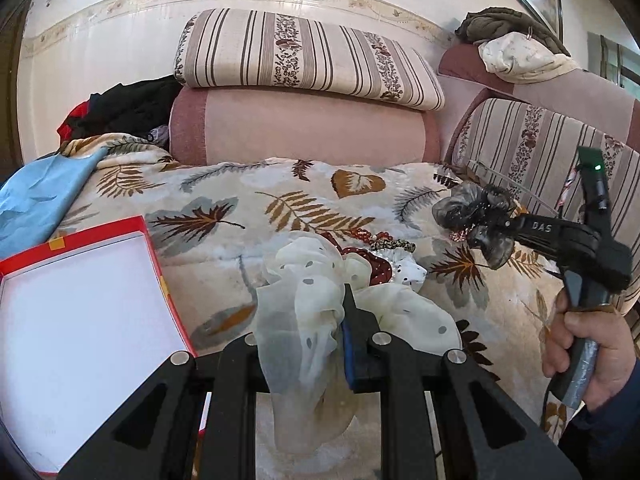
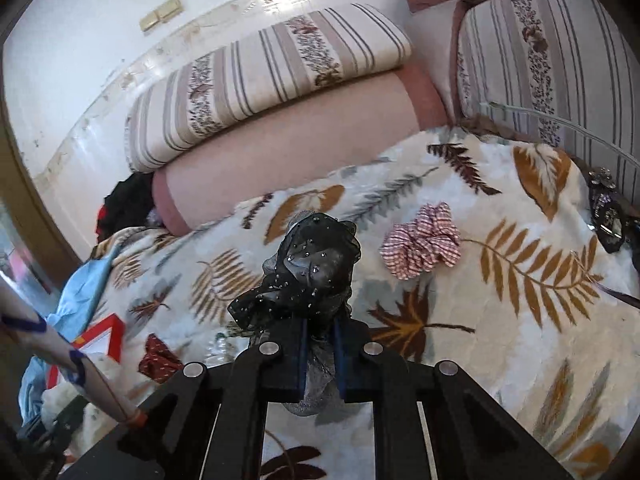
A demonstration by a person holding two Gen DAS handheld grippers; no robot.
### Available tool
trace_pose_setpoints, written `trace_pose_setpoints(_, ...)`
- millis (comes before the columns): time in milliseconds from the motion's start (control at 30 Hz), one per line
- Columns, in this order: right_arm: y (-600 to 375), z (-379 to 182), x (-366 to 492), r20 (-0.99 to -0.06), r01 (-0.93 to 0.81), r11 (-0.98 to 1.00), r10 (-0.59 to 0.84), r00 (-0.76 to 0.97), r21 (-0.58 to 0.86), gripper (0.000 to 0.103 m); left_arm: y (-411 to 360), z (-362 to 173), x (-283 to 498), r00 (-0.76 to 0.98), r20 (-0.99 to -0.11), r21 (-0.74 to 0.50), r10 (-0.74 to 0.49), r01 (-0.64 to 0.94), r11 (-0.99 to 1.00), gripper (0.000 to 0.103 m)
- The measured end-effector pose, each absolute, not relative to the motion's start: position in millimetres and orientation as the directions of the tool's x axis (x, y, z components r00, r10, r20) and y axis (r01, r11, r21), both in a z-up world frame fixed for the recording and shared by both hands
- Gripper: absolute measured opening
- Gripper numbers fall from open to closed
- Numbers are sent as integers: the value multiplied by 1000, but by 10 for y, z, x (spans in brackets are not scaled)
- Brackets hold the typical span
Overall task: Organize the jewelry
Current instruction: 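Carry the white scrunchie with the left tool while the right tool carries the black scrunchie to the tray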
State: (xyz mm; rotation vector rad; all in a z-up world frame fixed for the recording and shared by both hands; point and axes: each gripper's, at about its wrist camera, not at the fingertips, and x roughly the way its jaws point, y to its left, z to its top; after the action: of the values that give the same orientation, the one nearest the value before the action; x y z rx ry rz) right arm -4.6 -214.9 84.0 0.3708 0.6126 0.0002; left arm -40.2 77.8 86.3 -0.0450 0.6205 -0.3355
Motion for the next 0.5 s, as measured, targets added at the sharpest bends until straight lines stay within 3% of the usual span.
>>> trace_pose_setpoints(500, -1343, 988, -192, -511, -165, 906, 361, 780, 389, 11, 1315, 1115, -363, 811, -531, -161, -247, 189, 969, 19)
